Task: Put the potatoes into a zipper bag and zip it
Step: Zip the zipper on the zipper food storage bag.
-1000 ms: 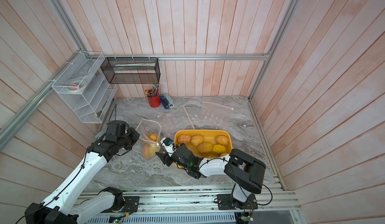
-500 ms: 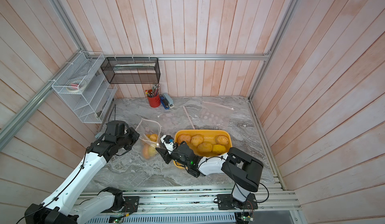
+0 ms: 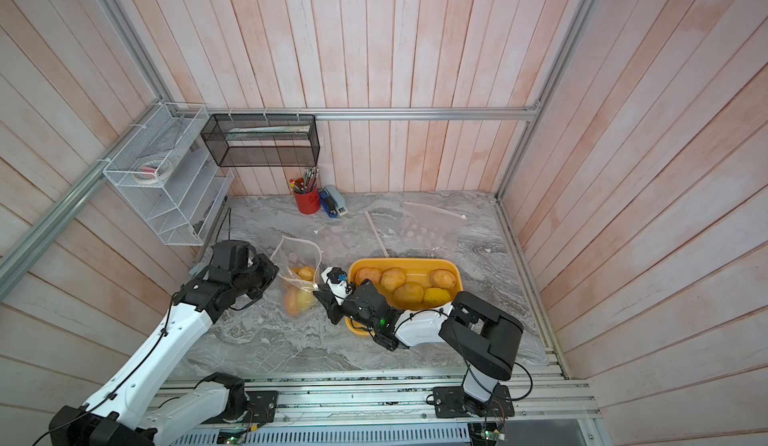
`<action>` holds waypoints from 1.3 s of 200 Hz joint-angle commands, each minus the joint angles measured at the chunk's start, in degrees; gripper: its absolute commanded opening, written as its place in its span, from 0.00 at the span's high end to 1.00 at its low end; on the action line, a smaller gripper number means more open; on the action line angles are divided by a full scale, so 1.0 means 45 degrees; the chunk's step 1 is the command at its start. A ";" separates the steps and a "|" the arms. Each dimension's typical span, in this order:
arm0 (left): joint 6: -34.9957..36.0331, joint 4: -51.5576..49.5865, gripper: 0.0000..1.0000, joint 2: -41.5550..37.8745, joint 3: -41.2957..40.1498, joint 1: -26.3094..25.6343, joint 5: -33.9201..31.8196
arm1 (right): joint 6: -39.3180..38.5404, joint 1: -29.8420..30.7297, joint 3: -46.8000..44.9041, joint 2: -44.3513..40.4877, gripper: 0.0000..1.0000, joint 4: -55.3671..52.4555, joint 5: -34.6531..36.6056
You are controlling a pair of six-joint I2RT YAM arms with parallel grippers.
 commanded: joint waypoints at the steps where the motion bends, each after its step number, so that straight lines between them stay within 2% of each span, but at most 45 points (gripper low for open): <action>1: 0.0159 -0.0139 1.00 -0.0182 -0.0250 0.0109 0.0136 | 0.0044 -0.0053 0.0367 0.0156 0.76 0.0262 -0.0181; 44: 0.0161 -0.0167 1.00 -0.0172 -0.0256 0.0140 0.0156 | 0.0063 -0.0052 0.0424 0.0155 0.81 0.0205 -0.0234; 95: 0.0227 -0.0788 1.00 -0.0046 0.0085 0.0145 -0.0028 | -0.0047 -0.0053 0.0488 0.0010 0.98 0.0063 -0.0247; 128: 0.0513 -0.1759 0.71 -0.0233 0.0902 0.0140 0.0506 | -0.0539 -0.0053 0.0443 -0.0448 1.00 -0.0144 -0.0042; 149: 0.0626 -0.2198 0.60 -0.0600 0.1475 0.0138 0.1620 | -0.1131 -0.0053 0.0678 -0.0732 1.00 -0.0750 0.0141; 164: 0.0686 -0.2746 0.58 -0.0848 0.2087 0.0083 0.2027 | -0.1622 -0.0055 0.1058 -0.0910 1.00 -0.1577 0.0287; 196: 0.0178 -0.3806 0.55 -0.1128 0.3032 -0.0514 0.1823 | -0.2399 -0.0053 0.1479 -0.1321 1.00 -0.2663 0.0792; 260: -0.0662 -0.4678 0.56 0.0453 0.4396 -0.2568 0.1372 | -0.2875 -0.0052 0.1114 -0.2325 1.00 -0.2702 0.0779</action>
